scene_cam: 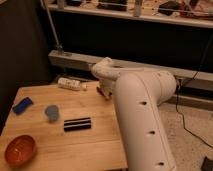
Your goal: Drag the pepper across the table
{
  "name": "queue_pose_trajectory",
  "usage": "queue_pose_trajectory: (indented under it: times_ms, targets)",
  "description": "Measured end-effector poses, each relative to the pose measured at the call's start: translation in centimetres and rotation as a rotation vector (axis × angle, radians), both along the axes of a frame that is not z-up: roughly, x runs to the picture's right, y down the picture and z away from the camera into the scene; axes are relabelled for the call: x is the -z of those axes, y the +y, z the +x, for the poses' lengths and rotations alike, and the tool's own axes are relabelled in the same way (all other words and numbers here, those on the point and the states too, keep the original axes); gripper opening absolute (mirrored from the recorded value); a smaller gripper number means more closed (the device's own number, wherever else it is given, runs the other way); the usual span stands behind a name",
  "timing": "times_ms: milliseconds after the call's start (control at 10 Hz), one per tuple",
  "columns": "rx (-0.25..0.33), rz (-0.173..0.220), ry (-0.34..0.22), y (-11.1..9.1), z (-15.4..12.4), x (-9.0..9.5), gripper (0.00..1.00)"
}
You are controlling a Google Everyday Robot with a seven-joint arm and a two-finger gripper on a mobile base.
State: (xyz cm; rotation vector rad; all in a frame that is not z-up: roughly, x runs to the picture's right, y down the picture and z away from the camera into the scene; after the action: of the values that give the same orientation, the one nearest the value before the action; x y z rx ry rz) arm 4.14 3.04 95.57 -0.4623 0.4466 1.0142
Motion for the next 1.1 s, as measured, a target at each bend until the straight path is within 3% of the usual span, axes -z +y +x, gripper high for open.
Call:
queue_pose_trajectory:
  times_ms: [1100]
  targets:
    - [-0.048, -0.023, 0.096, 1.2, 5.4, -0.5, 0.26]
